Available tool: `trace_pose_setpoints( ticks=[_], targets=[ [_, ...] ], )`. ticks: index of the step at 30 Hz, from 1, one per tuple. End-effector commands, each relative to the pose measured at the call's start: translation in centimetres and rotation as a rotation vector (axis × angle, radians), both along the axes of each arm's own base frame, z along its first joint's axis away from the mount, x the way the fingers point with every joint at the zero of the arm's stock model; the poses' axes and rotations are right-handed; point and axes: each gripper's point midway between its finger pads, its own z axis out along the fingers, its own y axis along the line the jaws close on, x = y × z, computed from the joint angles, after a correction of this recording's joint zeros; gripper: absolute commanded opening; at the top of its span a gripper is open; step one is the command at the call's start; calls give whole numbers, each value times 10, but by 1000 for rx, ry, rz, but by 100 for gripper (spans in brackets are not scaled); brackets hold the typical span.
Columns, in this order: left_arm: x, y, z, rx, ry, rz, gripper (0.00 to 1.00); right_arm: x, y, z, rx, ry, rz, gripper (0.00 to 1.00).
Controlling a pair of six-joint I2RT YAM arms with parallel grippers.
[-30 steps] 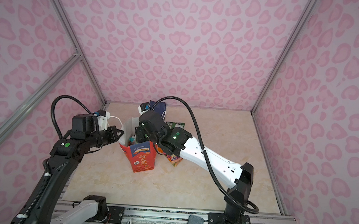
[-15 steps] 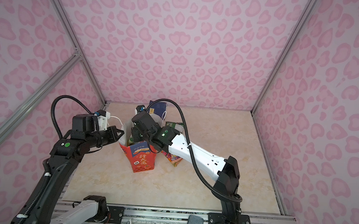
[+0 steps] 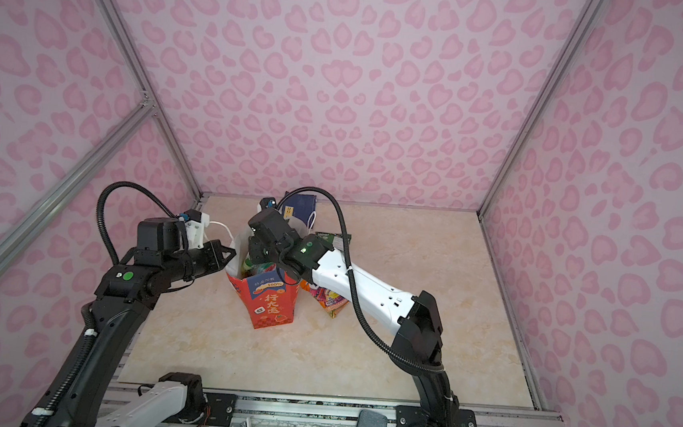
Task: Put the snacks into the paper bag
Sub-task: 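Lower the Spring Tea packet into the bag with the right gripper, then open the right gripper and lift it out of the bag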
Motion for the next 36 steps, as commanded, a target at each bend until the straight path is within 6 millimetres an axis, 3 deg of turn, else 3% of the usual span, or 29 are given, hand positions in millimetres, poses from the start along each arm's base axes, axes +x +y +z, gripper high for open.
trace_pose_setpoints(
  ticks=[1,5,11,14,18,21,25,29,31,33,34,36],
  targets=[
    [8,-3,19,-13,-92,-17,6,1,3,-14,-6,37,-6,23],
    [8,-3,20,-13,-93,-16,6,-3,10,-4,2,21,34,45],
    [8,-3,20,-11,-93,-15,6,-13,-6,55,-61,-139,50,75],
    [7,-3,19,-11,-92,-14,6,-14,-29,82,-124,-221,15,84],
    [7,-2,20,-9,-93,-11,6,-5,-76,108,-258,-341,-113,96],
    [7,-2,19,-8,-93,-9,6,7,-109,108,-345,-362,-193,96],
    [7,-1,20,-6,-95,-7,6,22,-138,92,-386,-336,-256,96],
    [7,-1,19,-1,-93,-4,6,31,-140,66,-366,-274,-252,95],
    [8,0,18,2,-91,-1,6,35,-134,52,-350,-235,-225,89],
    [8,2,19,6,-92,7,6,35,-123,43,-329,-218,-183,76],
    [8,3,18,12,-91,11,6,33,-115,41,-310,-211,-155,64],
    [9,4,17,22,-89,19,6,30,-103,41,-278,-202,-112,25]
  ],
)
